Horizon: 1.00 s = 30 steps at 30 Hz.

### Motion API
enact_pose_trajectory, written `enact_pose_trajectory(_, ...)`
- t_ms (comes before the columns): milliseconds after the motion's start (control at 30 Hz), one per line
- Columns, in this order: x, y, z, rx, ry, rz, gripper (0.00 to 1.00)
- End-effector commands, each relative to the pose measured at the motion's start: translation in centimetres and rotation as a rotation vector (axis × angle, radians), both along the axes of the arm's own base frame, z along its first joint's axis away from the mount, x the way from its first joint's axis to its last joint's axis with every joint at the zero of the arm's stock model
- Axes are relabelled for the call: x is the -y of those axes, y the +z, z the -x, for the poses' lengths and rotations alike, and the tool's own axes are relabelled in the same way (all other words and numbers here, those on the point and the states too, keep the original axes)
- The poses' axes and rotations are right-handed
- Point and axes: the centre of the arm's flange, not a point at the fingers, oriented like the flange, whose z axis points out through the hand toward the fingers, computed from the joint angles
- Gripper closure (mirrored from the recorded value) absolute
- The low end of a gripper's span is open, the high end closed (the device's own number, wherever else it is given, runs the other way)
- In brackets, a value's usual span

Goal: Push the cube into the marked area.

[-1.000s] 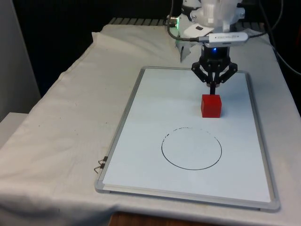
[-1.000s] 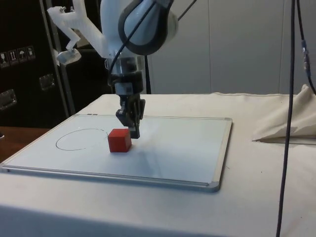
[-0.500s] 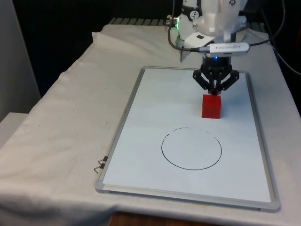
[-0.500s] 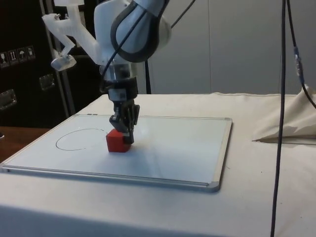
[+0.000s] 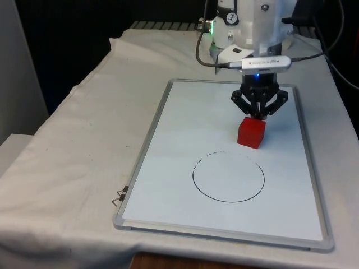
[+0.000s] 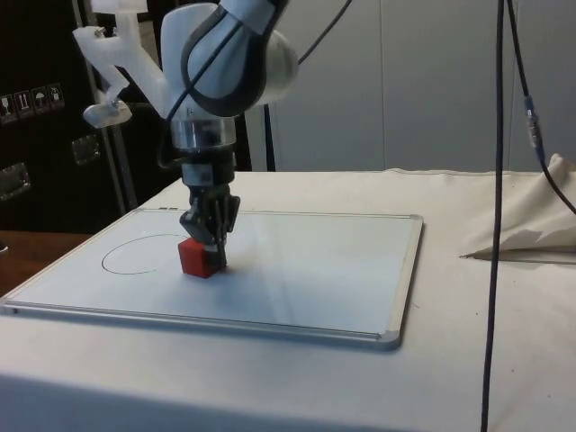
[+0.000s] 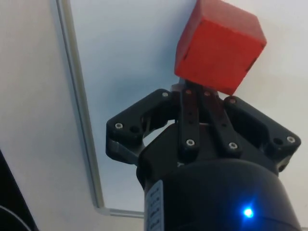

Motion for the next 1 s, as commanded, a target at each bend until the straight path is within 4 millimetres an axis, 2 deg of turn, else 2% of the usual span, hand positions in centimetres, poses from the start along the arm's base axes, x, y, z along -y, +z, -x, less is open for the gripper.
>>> enact_pose_trajectory(0, 0.0, -0.2, -0.5, -0.001, -0.003, -0.016, 1.0)
enact_pose_trajectory(67, 0.0, 0.0, -0.2, 0.002, -0.002, -0.002, 1.0)
enact_pose_trajectory(133, 0.5, -0.4, -1.1, 0.0, -0.01, -0.013, 1.0)
enact_pose_trajectory(333, 1.1, -0.4, -1.8, -0.001, -0.021, 0.0, 1.0)
enact_pose_trajectory(533, 1.9, -0.2, -3.4, 0.0, -0.034, 0.001, 1.0)
enact_pose_trajectory(967, 1.9, 0.0, -6.2, 0.018, -0.05, -0.002, 1.0)
